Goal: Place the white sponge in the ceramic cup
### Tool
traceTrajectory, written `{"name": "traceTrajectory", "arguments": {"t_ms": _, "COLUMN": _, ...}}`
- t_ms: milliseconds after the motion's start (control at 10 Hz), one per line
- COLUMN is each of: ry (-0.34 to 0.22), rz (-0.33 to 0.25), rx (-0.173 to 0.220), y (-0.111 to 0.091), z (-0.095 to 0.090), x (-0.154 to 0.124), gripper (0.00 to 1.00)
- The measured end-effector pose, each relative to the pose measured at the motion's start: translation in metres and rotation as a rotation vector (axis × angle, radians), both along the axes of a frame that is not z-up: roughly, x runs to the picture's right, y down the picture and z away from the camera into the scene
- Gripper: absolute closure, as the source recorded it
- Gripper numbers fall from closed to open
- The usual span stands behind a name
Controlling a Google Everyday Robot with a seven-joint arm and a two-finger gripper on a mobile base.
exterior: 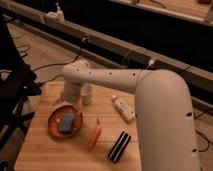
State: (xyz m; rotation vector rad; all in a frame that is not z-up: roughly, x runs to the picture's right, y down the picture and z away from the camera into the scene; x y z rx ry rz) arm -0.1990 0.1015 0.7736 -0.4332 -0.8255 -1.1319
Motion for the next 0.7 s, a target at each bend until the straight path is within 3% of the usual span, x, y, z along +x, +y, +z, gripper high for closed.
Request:
{"name": "traceTrajectory", "arguments": {"t_ms": 300, "ry": -0.01, "rz": 0.024, "rx": 0.006, "y": 0.0, "z": 0.009, "x": -0.005, "gripper": 0.2}}
{"name": "traceTrajectory", "arguments": {"t_ms": 700, "ry": -0.058, "rz": 0.019, "rx": -0.033, "y": 0.021, "z": 0.026, "x": -0.029, "gripper": 0.2}}
